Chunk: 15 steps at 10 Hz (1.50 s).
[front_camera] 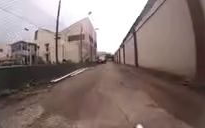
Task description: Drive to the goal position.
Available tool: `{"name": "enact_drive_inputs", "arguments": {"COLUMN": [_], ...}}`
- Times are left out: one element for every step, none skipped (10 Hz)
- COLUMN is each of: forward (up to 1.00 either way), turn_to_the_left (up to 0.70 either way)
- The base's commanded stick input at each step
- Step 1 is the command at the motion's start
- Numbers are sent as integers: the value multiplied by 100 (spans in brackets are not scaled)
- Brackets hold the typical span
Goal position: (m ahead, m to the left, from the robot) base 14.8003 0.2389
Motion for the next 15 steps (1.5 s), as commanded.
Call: {"name": "enact_drive_inputs", "arguments": {"forward": [70, 70, 70, 70, 70, 70, 70, 70, 70, 70, 70, 70, 70, 70, 70], "turn_to_the_left": [0, 0, 0, 0, 0, 0, 0, 0, -4, -24, -35, -35, -5, 0, 0]}}
